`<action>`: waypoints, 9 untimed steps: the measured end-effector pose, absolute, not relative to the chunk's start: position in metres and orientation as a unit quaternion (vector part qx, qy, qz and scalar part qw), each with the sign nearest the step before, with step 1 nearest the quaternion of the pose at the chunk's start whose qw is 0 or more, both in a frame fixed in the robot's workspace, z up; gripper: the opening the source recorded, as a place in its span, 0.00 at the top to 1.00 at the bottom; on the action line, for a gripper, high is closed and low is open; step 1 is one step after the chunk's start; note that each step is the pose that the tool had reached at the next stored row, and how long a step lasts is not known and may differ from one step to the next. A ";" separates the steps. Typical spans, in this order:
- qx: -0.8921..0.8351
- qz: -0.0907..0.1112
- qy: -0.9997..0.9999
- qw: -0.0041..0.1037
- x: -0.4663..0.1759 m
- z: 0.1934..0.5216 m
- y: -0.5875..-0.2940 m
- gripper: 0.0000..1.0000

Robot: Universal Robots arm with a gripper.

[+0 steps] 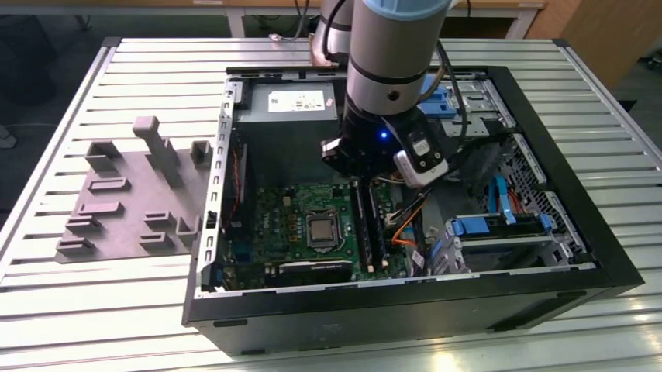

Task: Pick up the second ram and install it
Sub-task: 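Press down the second ram until it locks into place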

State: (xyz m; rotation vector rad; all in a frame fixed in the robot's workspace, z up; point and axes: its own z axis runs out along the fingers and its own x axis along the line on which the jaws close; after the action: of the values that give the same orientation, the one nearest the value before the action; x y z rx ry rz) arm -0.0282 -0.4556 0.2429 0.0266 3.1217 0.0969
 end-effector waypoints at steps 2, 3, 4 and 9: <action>0.009 0.031 0.999 0.009 -0.028 0.243 -0.458 0.89; 0.009 0.031 0.999 0.009 -0.028 0.243 -0.459 0.89; 0.009 0.031 0.999 0.009 -0.028 0.243 -0.461 0.89; 0.009 0.031 0.999 0.009 -0.028 0.243 -0.468 0.89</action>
State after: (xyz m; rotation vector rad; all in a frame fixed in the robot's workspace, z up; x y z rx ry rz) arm -0.0282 -0.4678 0.2428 0.0267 3.1216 0.0970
